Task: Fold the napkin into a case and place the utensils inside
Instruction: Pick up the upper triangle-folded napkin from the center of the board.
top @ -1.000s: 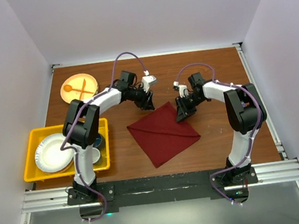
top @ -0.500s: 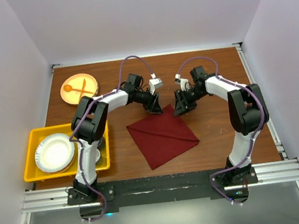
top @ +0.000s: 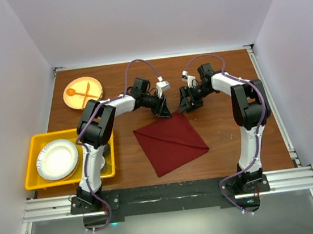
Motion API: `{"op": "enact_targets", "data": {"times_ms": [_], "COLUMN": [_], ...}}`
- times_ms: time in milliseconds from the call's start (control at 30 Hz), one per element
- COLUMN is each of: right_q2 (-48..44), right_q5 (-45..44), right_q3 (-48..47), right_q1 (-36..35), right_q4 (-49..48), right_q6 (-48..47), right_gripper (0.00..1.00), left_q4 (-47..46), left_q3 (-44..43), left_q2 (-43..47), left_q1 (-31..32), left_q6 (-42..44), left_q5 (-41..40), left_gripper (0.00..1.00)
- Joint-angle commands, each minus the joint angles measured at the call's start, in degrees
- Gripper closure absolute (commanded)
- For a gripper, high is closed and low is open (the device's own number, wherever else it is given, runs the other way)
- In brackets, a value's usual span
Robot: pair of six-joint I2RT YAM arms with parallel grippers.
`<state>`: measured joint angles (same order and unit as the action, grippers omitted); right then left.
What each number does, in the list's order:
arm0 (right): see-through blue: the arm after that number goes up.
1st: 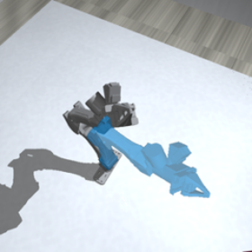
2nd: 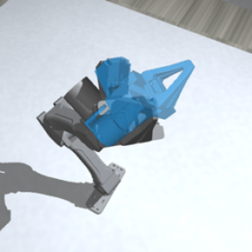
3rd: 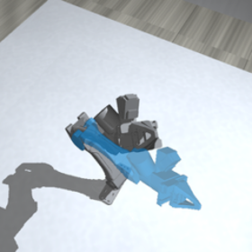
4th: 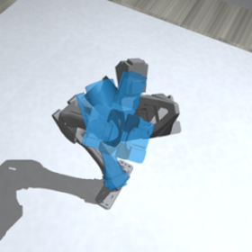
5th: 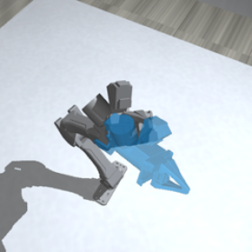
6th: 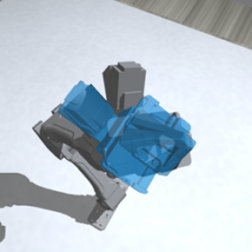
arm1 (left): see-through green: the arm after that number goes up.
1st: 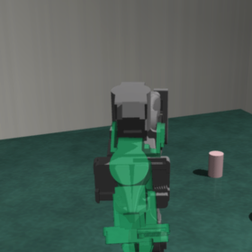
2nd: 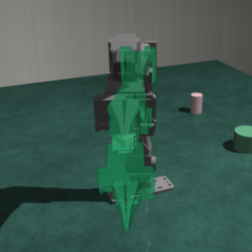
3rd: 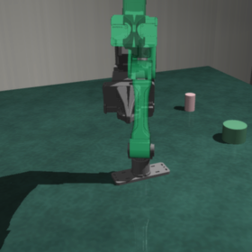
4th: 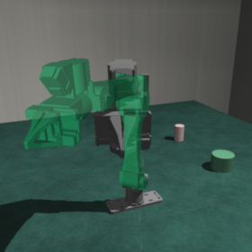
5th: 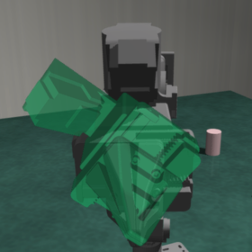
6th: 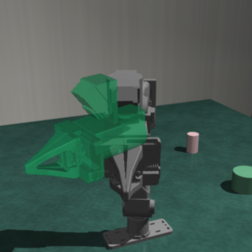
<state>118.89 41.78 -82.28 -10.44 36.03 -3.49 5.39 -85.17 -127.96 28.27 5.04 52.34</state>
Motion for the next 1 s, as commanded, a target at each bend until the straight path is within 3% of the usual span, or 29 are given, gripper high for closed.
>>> {"op": "enact_targets", "data": {"times_ms": [0, 133, 300, 467, 567, 867, 967], "right_q2": [1.4, 2.6, 3.3, 3.9, 5.1, 8.0, 8.5], "right_q5": [-1.3, -0.1, 2.8, 3.9, 3.8, 5.7, 7.0], "right_q3": [-3.2, -3.2, -3.1, -3.4, -3.9, -5.1, -5.1], "right_q1": [0.0, 0.0, -0.1, 0.0, -0.1, 0.0, -0.1], "right_q4": [-1.1, -1.5, -1.2, -1.2, -1.1, -0.1, 0.3], "right_q6": [-2.0, -1.8, -1.5, -1.3, -1.7, -3.6, -4.2], "right_gripper": [0.26, 0.26, 0.27, 0.26, 0.25, 0.26, 0.27], "left_q4": [-4.2, -4.5, -2.1, -2.1, -2.1, -8.6, -10.0], "left_q3": [-1.1, -1.4, -3.2, -3.1, -3.0, 0.4, 1.8], "left_q2": [1.0, 1.3, -1.6, -2.1, -1.9, 2.7, 4.0], "left_q1": [0.1, 0.0, 0.3, 1.0, 1.2, 1.2, 1.2], "left_q6": [-1.1, -1.2, -0.9, -0.5, -0.2, -1.1, -1.1], "left_q5": [0.5, -3.5, -0.8, 2.9, 3.6, 4.1, 4.1], "left_gripper": [0.58, 0.49, 0.48, 0.59, 0.72, 0.97, 1.0]}}
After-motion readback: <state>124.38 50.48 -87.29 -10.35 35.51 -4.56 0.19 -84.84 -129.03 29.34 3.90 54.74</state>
